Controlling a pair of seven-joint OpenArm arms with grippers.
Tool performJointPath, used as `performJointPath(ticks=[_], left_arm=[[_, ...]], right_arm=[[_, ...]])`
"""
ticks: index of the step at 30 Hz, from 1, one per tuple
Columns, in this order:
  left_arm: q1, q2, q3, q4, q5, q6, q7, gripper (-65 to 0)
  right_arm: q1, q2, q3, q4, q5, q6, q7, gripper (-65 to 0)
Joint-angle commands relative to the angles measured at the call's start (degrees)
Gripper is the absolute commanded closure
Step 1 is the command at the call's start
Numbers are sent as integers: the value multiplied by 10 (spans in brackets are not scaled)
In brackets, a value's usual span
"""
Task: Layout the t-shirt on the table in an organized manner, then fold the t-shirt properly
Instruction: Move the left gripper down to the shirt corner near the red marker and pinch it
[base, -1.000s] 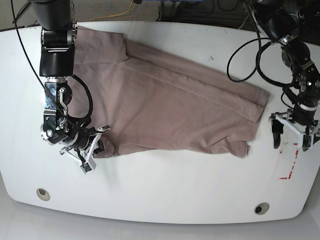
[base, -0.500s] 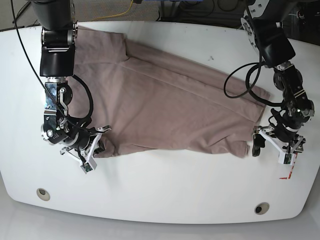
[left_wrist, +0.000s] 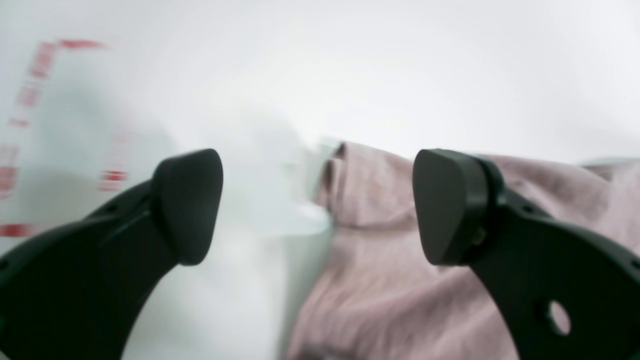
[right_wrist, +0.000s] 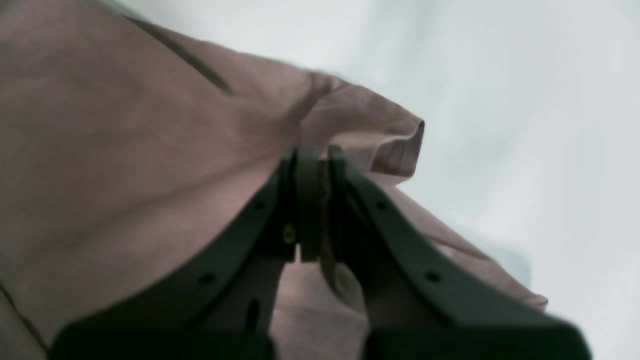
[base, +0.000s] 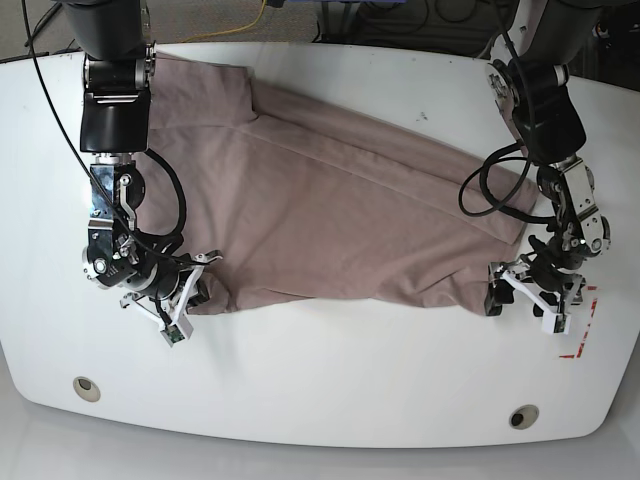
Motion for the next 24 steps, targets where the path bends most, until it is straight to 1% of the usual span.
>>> performJointPath(ticks=[1,9,15,21,24], left_arm=[[-22,-8,2,-22,-11,-2,-39,-564],[-23,-8,45,-109,-11,-2,-97,-564],[-25,-8,49,-158,-11,0,-133,-564],[-36,-8,49,-192,-12,35,-148,-564],[-36,-8,49,-192,-12,41,-155,-564]], right_arm=[[18,7,3,11,8,-1,14,0],[13,7,3,11,8,-1,15,0],[11,7,3,11,8,-1,15,0],[11,7,3,11,8,-1,15,0],[11,7,3,11,8,-1,15,0]])
